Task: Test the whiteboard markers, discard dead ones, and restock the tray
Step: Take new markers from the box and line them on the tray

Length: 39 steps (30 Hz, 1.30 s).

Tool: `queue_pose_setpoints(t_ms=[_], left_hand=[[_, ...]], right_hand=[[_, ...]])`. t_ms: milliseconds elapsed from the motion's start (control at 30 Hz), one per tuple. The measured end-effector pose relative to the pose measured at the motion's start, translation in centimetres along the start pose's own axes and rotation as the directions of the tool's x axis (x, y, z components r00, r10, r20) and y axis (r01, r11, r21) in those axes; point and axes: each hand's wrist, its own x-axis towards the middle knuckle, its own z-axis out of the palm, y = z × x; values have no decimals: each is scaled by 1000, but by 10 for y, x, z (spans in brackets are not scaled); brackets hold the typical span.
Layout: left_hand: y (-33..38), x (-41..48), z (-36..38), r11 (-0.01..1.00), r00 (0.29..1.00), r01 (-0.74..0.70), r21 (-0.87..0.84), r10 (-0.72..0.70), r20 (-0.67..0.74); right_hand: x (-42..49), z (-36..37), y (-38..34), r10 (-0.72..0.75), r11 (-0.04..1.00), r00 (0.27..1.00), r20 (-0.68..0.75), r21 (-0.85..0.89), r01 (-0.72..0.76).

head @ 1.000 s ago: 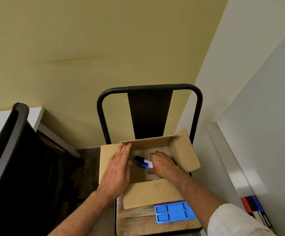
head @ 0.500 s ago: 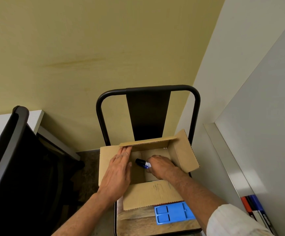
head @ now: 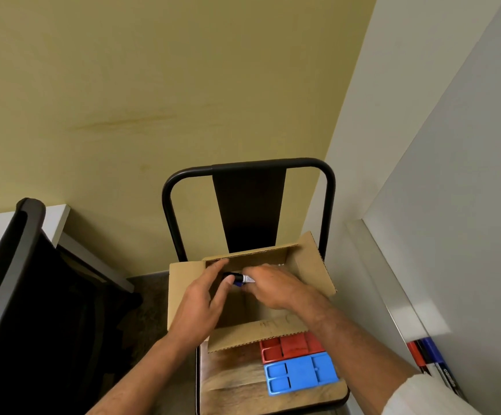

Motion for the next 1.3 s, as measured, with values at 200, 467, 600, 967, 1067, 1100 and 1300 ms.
queue_pose_setpoints(t_ms=[200,467,600,967,1067,1100,1300], left_hand=[[49,-3,-22,983,994,-87,-161,74,-84],[87,-13,-50,945,978,-182,-273,145,-148],[101,-26,-52,922,970,-229,-313,189,-154],[123,-67,-26,857,937,-244,-453,329,116],[135,-84,-9,852,924,-205,-482,331,192],[141,-91,-2,849,918,-190,-494,331,216],[163,-128,43,841,890,-126,-526,330,315]], right_hand=[[-36,-48,-39,-34,997,999,12,67,33],[-90,-79,-81,-22,963,999,45,269,9],[-116,-77,-90,-2,917,999,37,398,-13],[-210,-42,-106,217,750,976,-30,645,-147],[-240,-29,-103,327,688,944,-37,694,-212],[-254,-24,-101,367,662,929,-44,715,-227],[-344,17,-80,567,434,810,-148,889,-141]])
